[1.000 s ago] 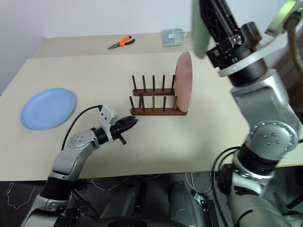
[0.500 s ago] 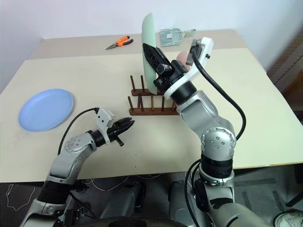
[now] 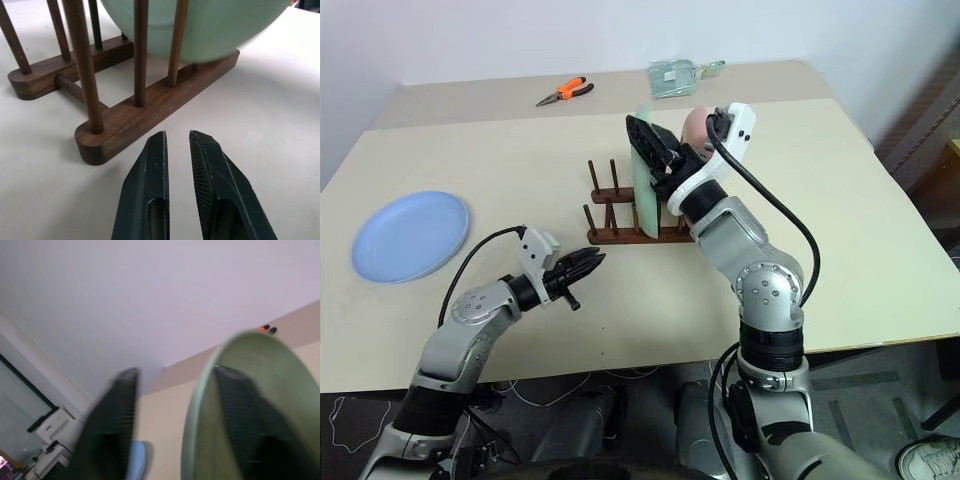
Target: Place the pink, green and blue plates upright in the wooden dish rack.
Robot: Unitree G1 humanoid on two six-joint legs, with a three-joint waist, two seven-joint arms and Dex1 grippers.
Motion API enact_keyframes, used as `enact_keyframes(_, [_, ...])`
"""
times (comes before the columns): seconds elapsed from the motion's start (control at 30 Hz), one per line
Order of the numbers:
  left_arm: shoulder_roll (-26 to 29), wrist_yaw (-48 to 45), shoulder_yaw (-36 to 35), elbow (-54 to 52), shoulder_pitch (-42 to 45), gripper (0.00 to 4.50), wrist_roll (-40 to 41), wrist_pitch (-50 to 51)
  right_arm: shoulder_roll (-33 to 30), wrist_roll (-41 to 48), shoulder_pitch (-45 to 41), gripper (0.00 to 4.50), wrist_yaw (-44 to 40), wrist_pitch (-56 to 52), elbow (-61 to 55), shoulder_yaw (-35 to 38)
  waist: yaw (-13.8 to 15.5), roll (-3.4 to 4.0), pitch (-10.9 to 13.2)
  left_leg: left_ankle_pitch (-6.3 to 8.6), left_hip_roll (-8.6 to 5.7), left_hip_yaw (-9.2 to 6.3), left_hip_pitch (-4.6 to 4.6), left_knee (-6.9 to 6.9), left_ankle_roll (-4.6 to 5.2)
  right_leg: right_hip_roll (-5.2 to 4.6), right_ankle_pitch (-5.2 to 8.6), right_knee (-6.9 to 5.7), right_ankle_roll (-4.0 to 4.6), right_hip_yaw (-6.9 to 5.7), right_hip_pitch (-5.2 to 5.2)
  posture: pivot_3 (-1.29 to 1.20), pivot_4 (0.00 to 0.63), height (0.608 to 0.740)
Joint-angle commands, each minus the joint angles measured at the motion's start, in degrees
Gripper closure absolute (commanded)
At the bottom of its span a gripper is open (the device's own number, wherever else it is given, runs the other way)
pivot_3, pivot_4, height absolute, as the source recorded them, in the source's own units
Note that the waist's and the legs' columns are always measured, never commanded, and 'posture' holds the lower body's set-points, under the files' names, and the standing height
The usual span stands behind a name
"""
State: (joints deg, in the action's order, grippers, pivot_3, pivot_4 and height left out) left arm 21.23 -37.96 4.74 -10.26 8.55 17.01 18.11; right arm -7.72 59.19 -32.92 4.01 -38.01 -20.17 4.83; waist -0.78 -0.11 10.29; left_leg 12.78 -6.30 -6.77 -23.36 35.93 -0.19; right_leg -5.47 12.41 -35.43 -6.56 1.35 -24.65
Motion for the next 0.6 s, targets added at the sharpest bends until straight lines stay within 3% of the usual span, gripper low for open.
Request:
enact_keyframes(0.03, [0.40, -0.10, -1.16, -2.52, -0.36, 3.83, 0.93, -0.32, -3.99, -5.52, -3.42, 0.53, -4.74, 0.91, -2.17, -1.70, 0.01, 0.00, 0.00, 0.00, -0.01, 0.01, 0.00, 0.01, 0.00, 0.00, 0.00, 0.00, 0.00, 0.00, 0.00, 0.00, 0.150, 0.739])
enact_keyframes(0.27, [0.80, 0.40, -1.97, -2.51, -0.44, 3.83, 1.02, 0.53, -15.62, -22.08, -8.05, 0.53, -17.35, 5.99, -2.33, -8.12, 0.04, 0.00, 0.01, 0.00, 0.00, 0.03, 0.00, 0.01, 0.00, 0.00, 0.00, 0.02, 0.00, -0.01, 0.01, 0.00, 0.150, 0.739])
enact_keyframes(0.3, [0.93, 0.58, -2.46, -2.39, -0.42, 3.57, 1.12, 0.64, -17.17, -24.31, -8.75, 0.49, -19.48, 7.03, -1.93, -9.16, 0.04, 0.00, 0.01, 0.00, -0.01, 0.03, 0.00, 0.01, 0.00, -0.01, 0.01, 0.02, 0.00, -0.01, 0.01, 0.00, 0.150, 0.739])
enact_keyframes(0.37, [0.19, 3.13, -5.87, -1.61, 0.19, 2.95, 1.99, 0.60, -20.04, -27.52, -10.53, 0.00, -25.11, 9.36, -1.13, -11.10, -0.02, -0.01, 0.01, 0.00, 0.00, 0.04, 0.00, 0.02, 0.00, 0.00, 0.01, 0.03, -0.01, -0.02, 0.02, 0.00, 0.150, 0.739])
enact_keyframes(0.47, [-1.62, 9.87, -12.77, 0.04, 2.18, 1.56, 2.91, -0.22, -22.99, -31.91, -12.83, 0.00, -32.67, 12.44, -0.74, -14.18, -0.04, -0.02, 0.02, 0.00, 0.02, 0.02, 0.00, 0.02, 0.00, 0.00, 0.00, 0.02, -0.01, -0.03, 0.01, 0.00, 0.150, 0.739])
enact_keyframes(0.57, [-2.77, 27.55, -24.84, 4.71, 6.53, 0.06, -1.17, -3.01, -25.61, -41.64, -14.24, 0.00, -39.23, 18.53, 0.40, -21.70, 0.03, -0.07, 0.02, 0.00, 0.02, 0.02, 0.00, 0.03, 0.00, -0.01, 0.00, 0.02, -0.03, -0.04, 0.02, 0.00, 0.150, 0.739])
enact_keyframes(0.6, [-2.98, 32.91, -28.26, 5.66, 7.68, 0.02, -2.18, -2.99, -25.67, -44.37, -14.31, 0.00, -40.36, 20.65, 1.48, -23.38, -0.07, -0.20, 0.00, 0.00, 0.03, 0.02, 0.00, 0.05, -0.01, 0.00, 0.00, 0.02, -0.03, -0.04, 0.02, 0.00, 0.150, 0.739])
